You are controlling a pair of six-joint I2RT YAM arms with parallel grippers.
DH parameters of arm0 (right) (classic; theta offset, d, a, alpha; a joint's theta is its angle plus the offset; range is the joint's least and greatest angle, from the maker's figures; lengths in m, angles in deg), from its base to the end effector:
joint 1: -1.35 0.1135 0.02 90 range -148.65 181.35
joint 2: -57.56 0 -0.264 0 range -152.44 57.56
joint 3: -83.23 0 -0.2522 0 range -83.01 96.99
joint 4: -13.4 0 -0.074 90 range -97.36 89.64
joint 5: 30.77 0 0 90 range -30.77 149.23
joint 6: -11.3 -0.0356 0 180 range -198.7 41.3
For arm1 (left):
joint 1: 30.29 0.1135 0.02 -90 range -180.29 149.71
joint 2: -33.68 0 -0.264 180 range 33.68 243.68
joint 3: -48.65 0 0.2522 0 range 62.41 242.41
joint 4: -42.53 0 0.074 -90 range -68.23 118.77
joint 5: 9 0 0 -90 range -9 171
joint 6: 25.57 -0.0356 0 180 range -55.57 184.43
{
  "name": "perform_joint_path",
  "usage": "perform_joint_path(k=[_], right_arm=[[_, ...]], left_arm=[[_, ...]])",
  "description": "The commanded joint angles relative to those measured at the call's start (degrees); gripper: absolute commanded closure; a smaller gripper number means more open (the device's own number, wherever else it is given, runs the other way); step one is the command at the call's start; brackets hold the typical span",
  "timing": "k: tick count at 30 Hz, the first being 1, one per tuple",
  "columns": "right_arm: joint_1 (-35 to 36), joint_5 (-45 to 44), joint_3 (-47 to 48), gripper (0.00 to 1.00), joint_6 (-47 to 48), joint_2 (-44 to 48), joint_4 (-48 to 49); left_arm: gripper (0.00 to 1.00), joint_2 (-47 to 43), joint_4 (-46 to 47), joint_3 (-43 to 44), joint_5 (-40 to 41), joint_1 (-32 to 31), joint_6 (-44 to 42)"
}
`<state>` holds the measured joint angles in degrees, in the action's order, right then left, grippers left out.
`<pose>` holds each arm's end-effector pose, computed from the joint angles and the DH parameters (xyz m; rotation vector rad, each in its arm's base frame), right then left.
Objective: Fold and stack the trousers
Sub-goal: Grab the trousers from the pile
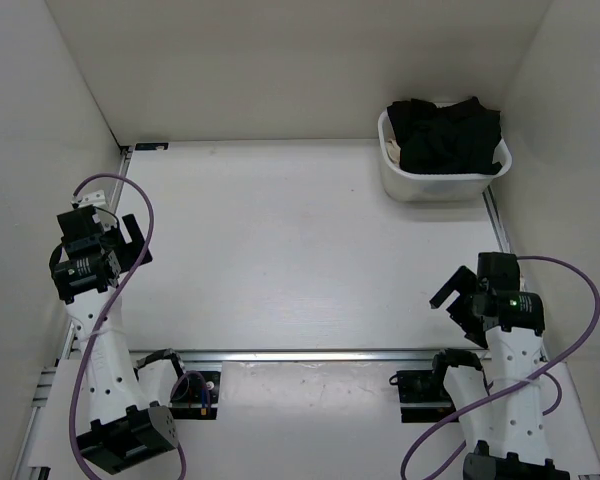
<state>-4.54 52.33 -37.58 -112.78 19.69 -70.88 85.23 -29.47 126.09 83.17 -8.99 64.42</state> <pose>0.0953 -0.0141 0.2699 0.9437 2.4823 0.0002 0.1474 0.0589 0.3514 -0.4587 2.3417 0.2222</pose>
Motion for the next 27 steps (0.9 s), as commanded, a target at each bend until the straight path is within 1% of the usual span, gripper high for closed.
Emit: perform_joint_path(k=[1, 2, 3, 4, 5, 6, 7, 8, 9, 10, 11, 14, 15, 16, 17, 18, 19, 20, 21, 22, 23, 24, 25, 26, 27], right_arm=[[-0.09, -2.14, 1.15, 0.01, 1.21, -0.71, 1.7], [-0.09, -4.33, 2.98, 0.01, 0.61, -1.33, 2.23], [-0.09, -4.35, 4.22, 0.01, 2.25, -2.81, 3.01], [-0.09, -2.87, 5.62, 0.01, 4.1, -3.7, 5.89], [-0.09, -1.21, 9.38, 0.01, 6.12, -4.75, 7.57], [-0.09, 0.11, 11.76, 0.01, 9.01, -7.28, 9.51], [-0.09, 1.09, 14.22, 0.01, 9.91, -8.87, 11.79], [-0.09, 1.62, 16.77, 0.01, 10.44, -10.63, 16.77], [-0.09, 0.67, 22.28, 0.01, 10.44, -15.09, 19.17], [-0.09, -0.56, 25.29, 0.01, 10.44, -17.91, 21.11], [-0.09, -2.92, 31.76, 0.01, 10.44, -24.47, 24.0], [-0.09, -3.83, 42.51, 0.01, 10.44, -36.1, 25.69], [0.44, -3.83, 49.51, 0.01, 10.44, -44.05, 26.39], [0.44, -4.61, 53.15, 0.01, 11.05, -48.14, 26.4], [0.44, -5.66, 56.92, 0.01, 11.06, -56.53, 26.4], [0.44, -6.8, 65.75, 0.01, 10.54, -60.88, 25.79], [0.44, -7.51, 70.54, 0.01, 10.01, -65.19, 25.79], [0.44, -7.52, 75.37, 0.01, 10.0, -73.67, 24.83], [0.44, -8.13, 84.29, 0.01, 10.0, -77.76, 24.21], [0.44, -7.09, 88.3, 0.01, 10.0, -81.63, 24.2], [0.44, -6.3, 91.73, 0.01, 10.0, -88.54, 24.2], [0.44, -5.42, 94.38, 0.01, 10.0, -91.13, 24.2], [0.44, -4.45, 95.8, 0.01, 10.0, -93.07, 25.68], [0.44, -2.44, 94.68, 0.01, 9.39, -94.92, 27.18], [0.44, -2.42, 93.01, 0.01, 9.39, -94.94, 30.41]], left_arm=[[0.0, 0.04, 1.19, 1.45, -0.33, 0.32, 0.01], [0.0, 0.04, 1.2, 0.92, 0.19, 0.32, 0.01], [0.0, 0.56, 2.07, 0.92, 0.2, 0.32, 0.01], [0.0, 0.57, 2.6, 0.92, 0.72, 0.32, 0.01], [0.0, 1.09, 3.73, 0.92, 0.73, 0.32, 0.01], [0.0, 1.79, 4.35, 0.92, 1.42, 0.32, 0.01], [0.0, 1.8, 5.06, 0.92, 1.95, 0.32, 0.01], [0.0, 2.58, 5.76, 0.92, 1.96, 0.32, 0.01], [0.0, 3.64, 7.25, 0.92, 2.48, 0.32, 0.01], [0.0, 4.25, 8.04, 0.92, 3.53, 0.32, 0.01], [0.0, 4.87, 9.01, 0.92, 4.5, 0.32, 0.01], [0.0, 8.64, 12.88, 3.1, 8.89, 0.32, 0.01], [0.0, 9.87, 12.89, 3.9, 9.6, 0.32, 0.01], [0.0, 12.67, 13.5, 4.86, 10.39, 0.32, 0.01], [0.0, 14.09, 13.5, 6.96, 10.92, 0.32, 0.01], [0.0, 15.41, 13.5, 7.85, 10.92, 0.32, 0.01], [0.0, 17.69, 13.5, 8.56, 11.53, 0.32, 0.01], [0.0, 18.75, 13.5, 9.61, 11.54, 0.32, 0.01], [0.0, 19.81, 13.5, 9.62, 12.06, 0.32, 0.01], [0.0, 21.82, 13.5, 10.49, 12.06, 0.32, 0.01], [0.0, 22.8, 13.5, 11.11, 12.76, 0.32, 0.01], [0.0, 23.5, 13.5, 11.11, 12.77, 0.32, 0.01], [0.0, 24.29, 13.5, 11.11, 13.64, 0.32, 0.01], [0.0, 25.61, 13.5, 11.11, 15.21, 0.32, 0.01], [0.0, 26.14, 13.5, 11.11, 16.1, 0.32, 0.01]])
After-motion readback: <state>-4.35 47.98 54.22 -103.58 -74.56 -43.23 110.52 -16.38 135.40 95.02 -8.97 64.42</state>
